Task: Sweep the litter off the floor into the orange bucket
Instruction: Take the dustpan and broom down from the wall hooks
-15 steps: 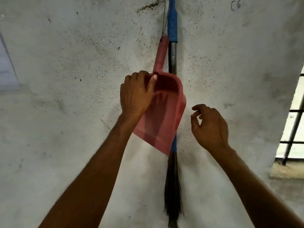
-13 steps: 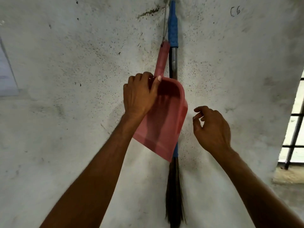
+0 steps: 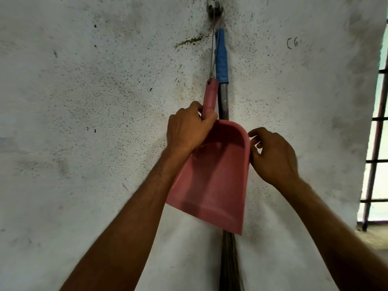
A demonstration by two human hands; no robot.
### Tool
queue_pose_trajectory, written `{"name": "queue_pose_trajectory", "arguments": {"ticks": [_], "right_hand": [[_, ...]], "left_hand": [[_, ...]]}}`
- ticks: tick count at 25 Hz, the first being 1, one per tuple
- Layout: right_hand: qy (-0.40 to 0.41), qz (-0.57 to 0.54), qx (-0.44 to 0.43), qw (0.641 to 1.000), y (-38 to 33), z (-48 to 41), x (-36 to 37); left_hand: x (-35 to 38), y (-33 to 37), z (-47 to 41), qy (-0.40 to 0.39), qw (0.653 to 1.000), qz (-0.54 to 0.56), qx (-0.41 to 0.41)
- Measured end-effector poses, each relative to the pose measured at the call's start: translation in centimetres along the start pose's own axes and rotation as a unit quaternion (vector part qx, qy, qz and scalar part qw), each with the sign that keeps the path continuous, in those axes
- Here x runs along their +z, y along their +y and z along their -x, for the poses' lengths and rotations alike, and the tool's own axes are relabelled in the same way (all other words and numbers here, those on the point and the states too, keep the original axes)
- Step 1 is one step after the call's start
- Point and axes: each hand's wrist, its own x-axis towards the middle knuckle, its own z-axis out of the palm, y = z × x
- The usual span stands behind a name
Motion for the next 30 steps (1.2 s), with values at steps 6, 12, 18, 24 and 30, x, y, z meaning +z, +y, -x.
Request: {"name": "queue_pose_trajectory", "arguments": {"ticks": [6, 12, 18, 24, 30], "right_hand": [[0.003, 0.003, -0.012, 1.0, -0.3, -1.8, -0.5], [0.022, 0.0, -0.017, 1.0, -0.5, -2.4, -1.3], [0.011, -0.016, -0.02, 1.0, -1.3, -2.7, -2.0], [0.018, -0.038, -0.03, 0.999, -2.4, -3.3, -2.5], [0.037, -0.047, -0.022, 0.998, -3.7, -5.5, -3.4]], "left_hand": [[-0.8, 0.2, -1.3, -0.052, 0.998, 0.005, -0.027], [-2.2, -0.1, -1.6, -0.075, 0.997, 0.005, -0.009], [-3.0, 0.1, -2.1, -0.05, 0.997, -0.047, 0.02], [-3.7, 0.9, -2.6, -0.043, 0.997, -0.066, 0.001], [-5.1, 3.0, -4.7, 0.031, 0.997, -0.059, 0.037]]}}
